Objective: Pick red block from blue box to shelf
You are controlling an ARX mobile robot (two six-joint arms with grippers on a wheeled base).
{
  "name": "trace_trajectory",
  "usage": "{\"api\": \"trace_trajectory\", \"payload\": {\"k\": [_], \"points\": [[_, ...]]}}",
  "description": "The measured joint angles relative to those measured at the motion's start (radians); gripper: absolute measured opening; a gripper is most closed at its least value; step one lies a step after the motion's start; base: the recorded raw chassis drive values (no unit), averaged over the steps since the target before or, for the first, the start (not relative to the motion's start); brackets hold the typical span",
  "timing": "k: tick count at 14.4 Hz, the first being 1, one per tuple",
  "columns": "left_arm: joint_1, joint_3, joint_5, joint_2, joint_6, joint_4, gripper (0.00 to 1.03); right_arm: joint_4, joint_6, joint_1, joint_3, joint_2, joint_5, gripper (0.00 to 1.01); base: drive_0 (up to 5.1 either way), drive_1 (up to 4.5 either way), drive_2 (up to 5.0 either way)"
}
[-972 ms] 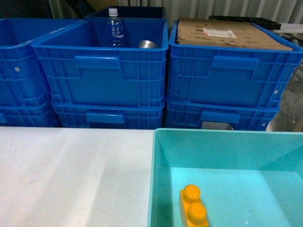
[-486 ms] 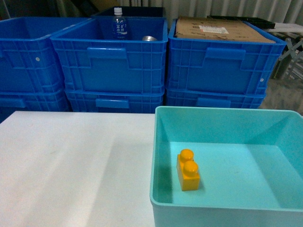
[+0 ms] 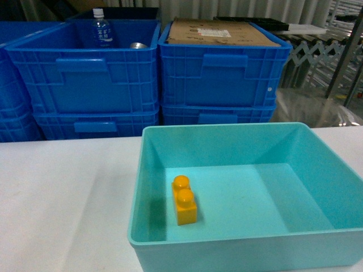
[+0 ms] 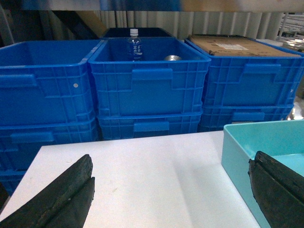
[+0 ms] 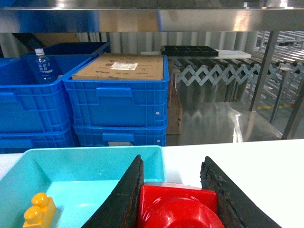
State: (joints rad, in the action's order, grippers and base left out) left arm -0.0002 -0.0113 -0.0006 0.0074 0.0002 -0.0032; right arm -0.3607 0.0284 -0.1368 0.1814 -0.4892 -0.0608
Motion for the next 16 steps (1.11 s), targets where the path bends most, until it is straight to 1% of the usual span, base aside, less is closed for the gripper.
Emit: {"api": "trace_trajectory", "payload": {"k": [1, 4, 7, 16], "points": [[0.000, 0.000, 0.000, 0.000, 0.000, 0.000, 0.98, 0.000, 0.000, 0.000, 0.000, 0.000, 0.000, 0.28, -1.6, -1.57, -1.6], [0.000, 0.000, -0.003, 0.000, 0.000, 0.000, 0.98, 0.000, 0.000, 0.000, 0.000, 0.000, 0.000, 0.28, 2.8, -5.01, -3.0], [0.000, 0.000, -0.003, 0.000, 0.000, 0.000, 0.98, 0.000, 0.000, 0.000, -0.002, 0.000, 0.000, 0.28, 2.5, -4.04, -4.0], [0.000, 0.000, 0.000, 0.000, 0.000, 0.000, 0.98, 0.000, 0.000, 0.000, -0.002, 0.000, -0.002, 0.28, 2.6, -3.41, -3.4]]}}
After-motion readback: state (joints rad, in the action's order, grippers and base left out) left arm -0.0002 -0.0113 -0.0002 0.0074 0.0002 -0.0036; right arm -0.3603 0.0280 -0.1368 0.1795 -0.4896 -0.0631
